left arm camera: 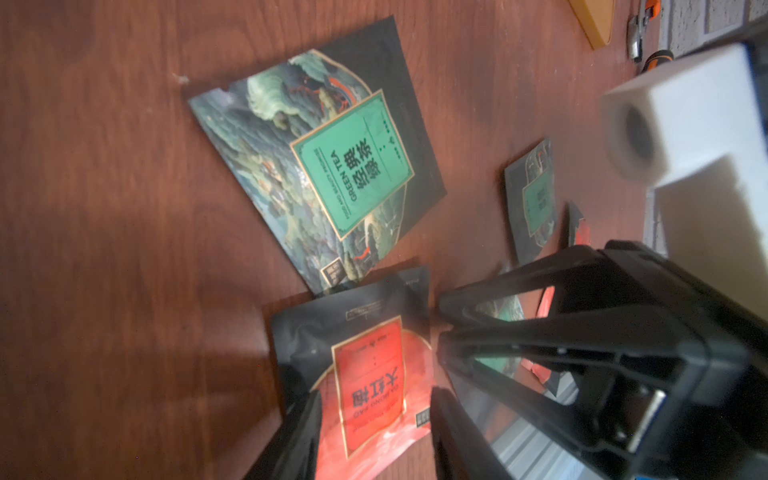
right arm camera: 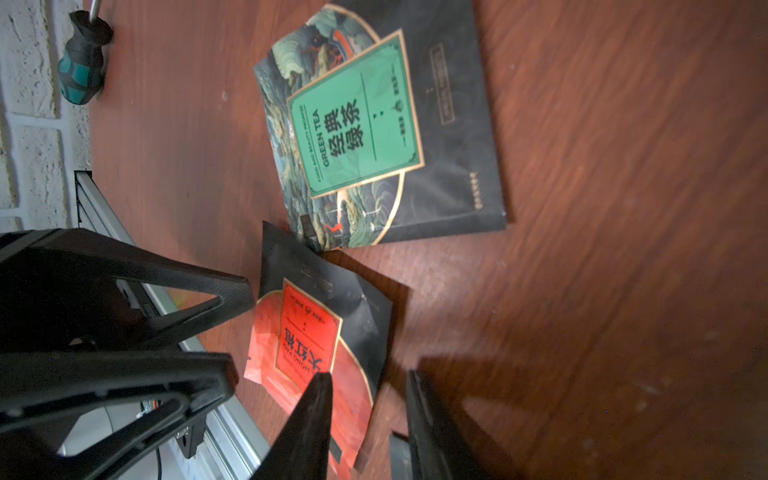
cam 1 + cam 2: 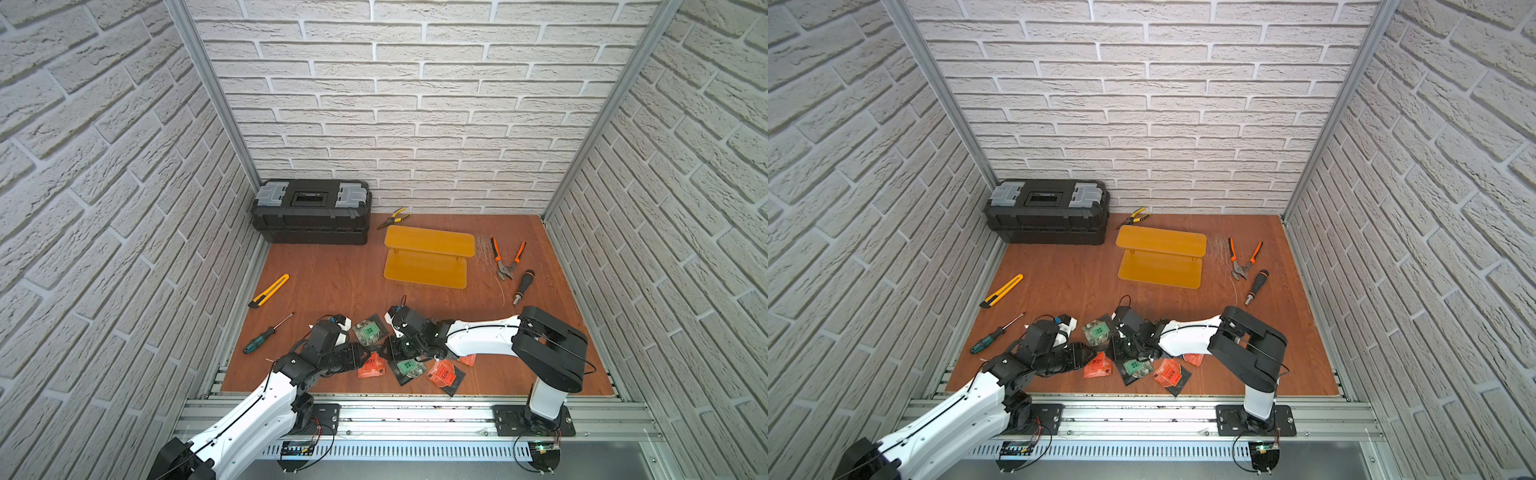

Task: Place the tea bags on the shelf by color
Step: Pick up the tea bag from the center of the board.

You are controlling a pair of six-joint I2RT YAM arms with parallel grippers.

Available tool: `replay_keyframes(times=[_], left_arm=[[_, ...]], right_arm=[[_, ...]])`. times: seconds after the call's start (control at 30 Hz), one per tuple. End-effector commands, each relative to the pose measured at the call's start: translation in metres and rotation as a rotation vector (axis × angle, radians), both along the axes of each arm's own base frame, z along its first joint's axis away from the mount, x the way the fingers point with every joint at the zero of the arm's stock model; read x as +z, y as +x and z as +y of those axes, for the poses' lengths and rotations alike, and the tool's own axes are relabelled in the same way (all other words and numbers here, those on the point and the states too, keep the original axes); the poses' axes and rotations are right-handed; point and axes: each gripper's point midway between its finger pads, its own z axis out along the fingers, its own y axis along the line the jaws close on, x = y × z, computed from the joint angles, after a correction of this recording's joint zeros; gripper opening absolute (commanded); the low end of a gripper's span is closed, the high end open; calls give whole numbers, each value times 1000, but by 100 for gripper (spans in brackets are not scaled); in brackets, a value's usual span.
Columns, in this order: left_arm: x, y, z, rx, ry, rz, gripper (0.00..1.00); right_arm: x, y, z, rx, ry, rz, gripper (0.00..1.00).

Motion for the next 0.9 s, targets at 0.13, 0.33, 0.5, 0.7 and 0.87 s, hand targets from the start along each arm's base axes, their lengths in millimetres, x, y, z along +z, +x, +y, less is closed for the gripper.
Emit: replay_keyframes(times=[0.13, 0.33, 0.5, 0.7, 0.87], left_arm=[[-9, -1, -2, -15, 0, -1, 47], [-15, -3, 1, -12, 13, 10, 48], [-18, -4, 2, -13, 20, 17, 48], [-17, -3, 2, -11, 20, 11, 48], [-17, -3, 2, -10, 22, 10, 48]], right_arm=[[3, 7, 6, 5, 34, -9, 35], [3, 8, 10, 16, 44, -2, 35], [2, 9, 11, 22, 50, 3, 32], [1, 9, 13, 29, 55, 9, 26], [1, 8, 15, 35, 67, 15, 22]])
